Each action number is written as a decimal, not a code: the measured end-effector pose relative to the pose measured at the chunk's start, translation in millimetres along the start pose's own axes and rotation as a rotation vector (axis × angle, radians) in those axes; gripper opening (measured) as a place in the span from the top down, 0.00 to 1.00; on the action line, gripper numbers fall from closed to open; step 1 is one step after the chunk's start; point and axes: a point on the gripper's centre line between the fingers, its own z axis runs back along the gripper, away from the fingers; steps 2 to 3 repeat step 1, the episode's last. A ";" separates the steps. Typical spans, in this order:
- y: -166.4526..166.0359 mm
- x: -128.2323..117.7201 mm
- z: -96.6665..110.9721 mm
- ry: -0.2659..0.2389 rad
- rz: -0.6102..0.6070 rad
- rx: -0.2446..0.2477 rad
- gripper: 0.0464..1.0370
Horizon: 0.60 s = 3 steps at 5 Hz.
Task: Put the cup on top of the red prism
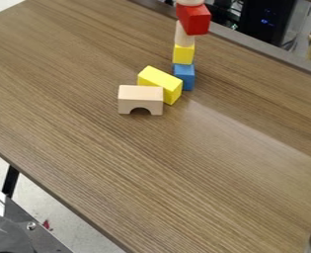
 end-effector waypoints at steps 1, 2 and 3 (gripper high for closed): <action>-0.3 -0.6 7.4 -0.022 0.001 -0.002 0.04; -0.3 -0.6 7.4 -0.022 0.001 -0.002 0.04; -0.3 -0.6 7.4 -0.022 0.001 -0.002 0.04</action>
